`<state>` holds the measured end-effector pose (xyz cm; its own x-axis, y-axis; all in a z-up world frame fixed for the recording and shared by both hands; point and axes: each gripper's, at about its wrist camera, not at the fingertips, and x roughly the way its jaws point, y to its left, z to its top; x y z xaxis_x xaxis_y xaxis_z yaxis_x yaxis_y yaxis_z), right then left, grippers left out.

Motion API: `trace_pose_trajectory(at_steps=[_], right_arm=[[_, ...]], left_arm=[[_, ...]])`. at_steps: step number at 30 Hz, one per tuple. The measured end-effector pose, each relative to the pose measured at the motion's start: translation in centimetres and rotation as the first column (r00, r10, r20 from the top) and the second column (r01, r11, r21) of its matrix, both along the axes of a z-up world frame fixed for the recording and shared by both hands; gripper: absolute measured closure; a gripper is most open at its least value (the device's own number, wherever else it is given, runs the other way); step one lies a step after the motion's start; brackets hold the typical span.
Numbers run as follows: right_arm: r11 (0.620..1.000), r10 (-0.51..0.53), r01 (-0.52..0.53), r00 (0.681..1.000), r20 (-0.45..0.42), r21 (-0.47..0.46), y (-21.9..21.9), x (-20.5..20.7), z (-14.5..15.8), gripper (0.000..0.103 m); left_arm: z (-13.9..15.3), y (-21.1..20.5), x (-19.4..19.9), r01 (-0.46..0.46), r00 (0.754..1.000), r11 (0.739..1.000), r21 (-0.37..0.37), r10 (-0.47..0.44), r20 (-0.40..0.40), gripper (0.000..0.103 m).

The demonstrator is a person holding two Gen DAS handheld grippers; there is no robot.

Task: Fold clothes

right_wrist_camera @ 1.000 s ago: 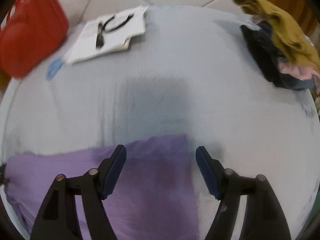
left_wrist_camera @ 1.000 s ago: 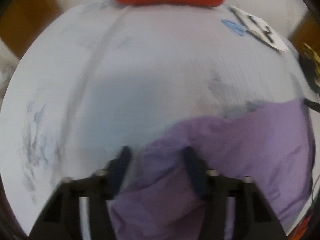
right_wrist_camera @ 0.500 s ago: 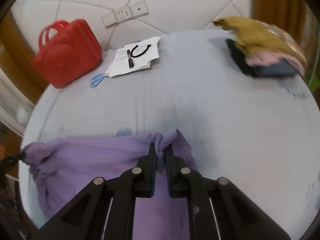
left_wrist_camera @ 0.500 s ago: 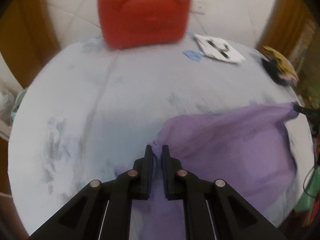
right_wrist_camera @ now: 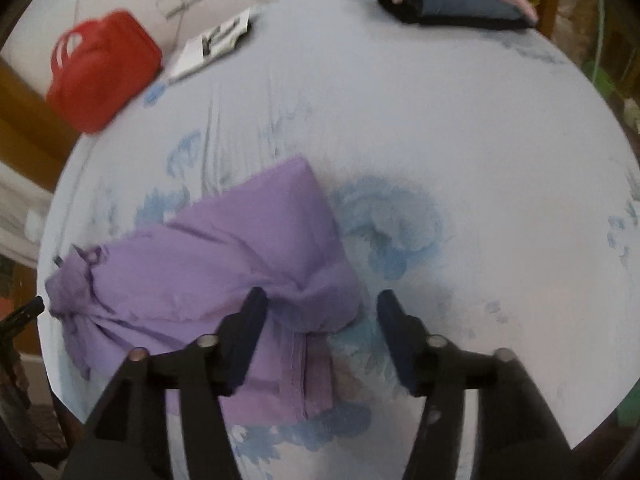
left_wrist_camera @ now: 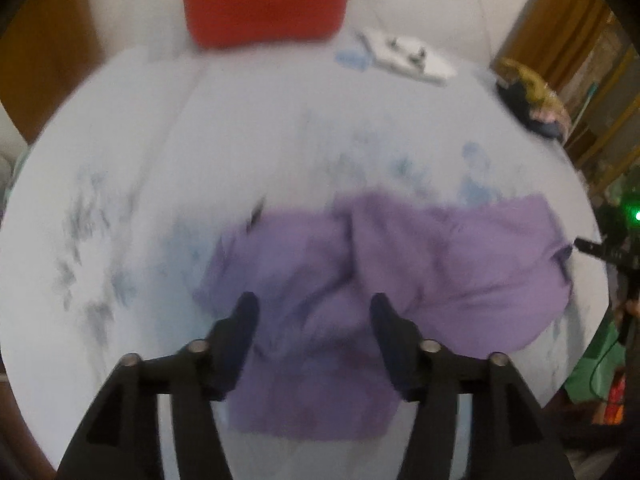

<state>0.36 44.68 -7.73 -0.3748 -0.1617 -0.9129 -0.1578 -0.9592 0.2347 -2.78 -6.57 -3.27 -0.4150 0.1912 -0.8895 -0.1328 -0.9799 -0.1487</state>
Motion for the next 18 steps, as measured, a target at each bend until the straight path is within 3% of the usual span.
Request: trace_pose_trajectory(at_steps=[3,7,14,18], right_arm=[[1.0,-0.007,0.006,0.999,-0.047,-0.017,0.3,0.1,1.3,0.045],[1.0,0.004,-0.006,0.998,-0.061,-0.026,0.1,-0.2,1.8,0.044],[0.999,0.013,-0.014,1.0,-0.026,-0.036,-0.1,-0.4,0.7,0.044],[0.997,0.076,-0.076,0.997,0.0,-0.019,-1.3,-0.1,-0.1,0.033]], left_arm=[[-0.1,1.5,-2.2,0.012,1.0,1.0,0.018,-0.012,-0.005,0.043],[-2.7,3.8,-3.4,0.054,0.997,0.998,0.012,-0.055,0.054,0.043],[-5.8,5.9,-3.3,0.096,0.987,0.995,0.023,-0.098,0.131,0.043],[-6.3,6.3,-3.5,0.102,0.985,0.995,0.007,-0.102,0.138,0.043]])
